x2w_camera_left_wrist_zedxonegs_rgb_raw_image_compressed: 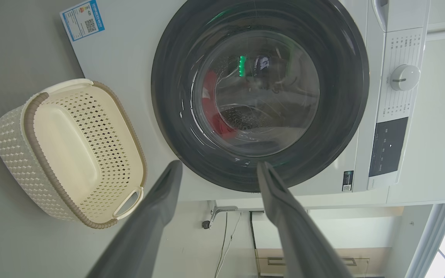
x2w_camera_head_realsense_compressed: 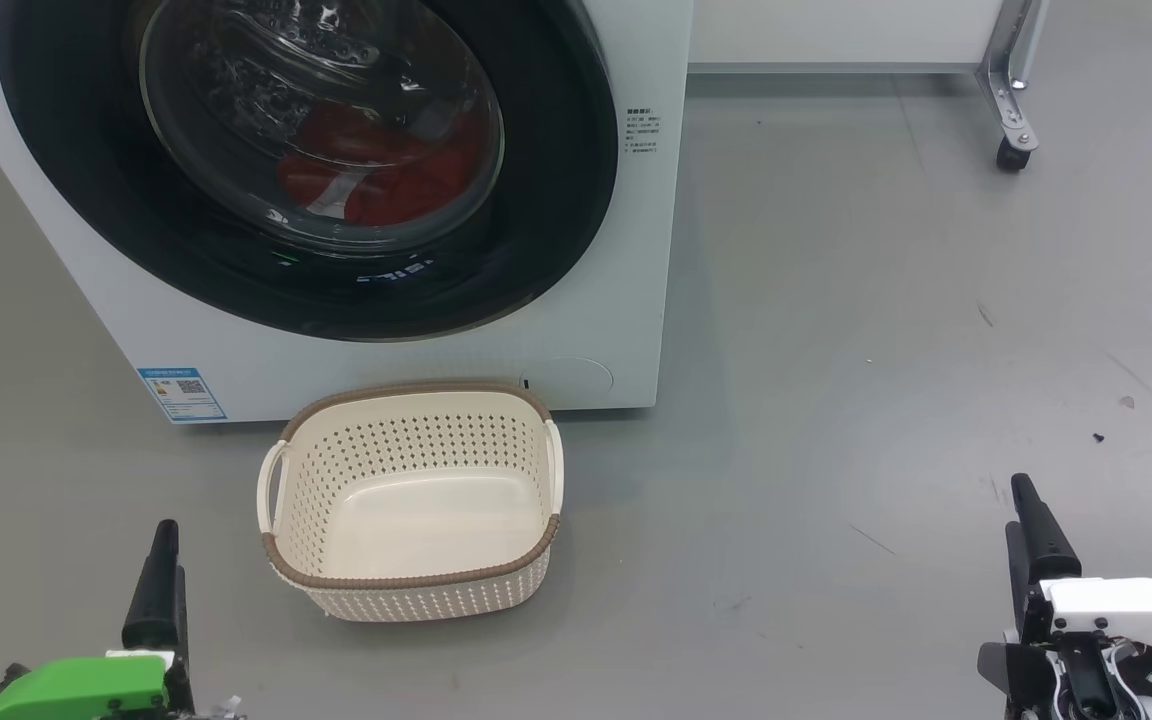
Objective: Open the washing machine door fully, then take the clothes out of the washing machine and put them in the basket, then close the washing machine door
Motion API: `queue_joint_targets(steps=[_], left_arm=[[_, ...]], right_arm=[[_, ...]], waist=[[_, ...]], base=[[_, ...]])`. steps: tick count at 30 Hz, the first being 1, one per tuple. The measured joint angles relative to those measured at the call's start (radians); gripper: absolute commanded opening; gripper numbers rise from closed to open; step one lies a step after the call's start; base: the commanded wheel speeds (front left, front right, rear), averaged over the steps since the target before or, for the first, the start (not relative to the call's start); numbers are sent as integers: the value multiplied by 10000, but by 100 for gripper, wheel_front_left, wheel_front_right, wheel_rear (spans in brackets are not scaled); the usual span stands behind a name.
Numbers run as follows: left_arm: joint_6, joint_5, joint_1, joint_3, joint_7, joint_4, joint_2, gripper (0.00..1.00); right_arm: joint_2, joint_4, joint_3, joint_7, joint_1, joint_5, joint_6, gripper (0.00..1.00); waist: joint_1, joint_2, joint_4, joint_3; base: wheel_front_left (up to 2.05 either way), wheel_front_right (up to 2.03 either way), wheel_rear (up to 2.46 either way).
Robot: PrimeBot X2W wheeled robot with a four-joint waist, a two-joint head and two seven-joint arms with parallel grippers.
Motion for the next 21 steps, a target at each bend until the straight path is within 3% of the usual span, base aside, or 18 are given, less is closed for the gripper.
queue_joint_targets(steps=[21], left_arm=[[0,2855,-2,-113,-541,-955,12,100]], right_arm=[[-63,-677,364,-577,-220,-2769,-102,100]], waist=[[0,0,42,-17]], base=[[0,0,0]])
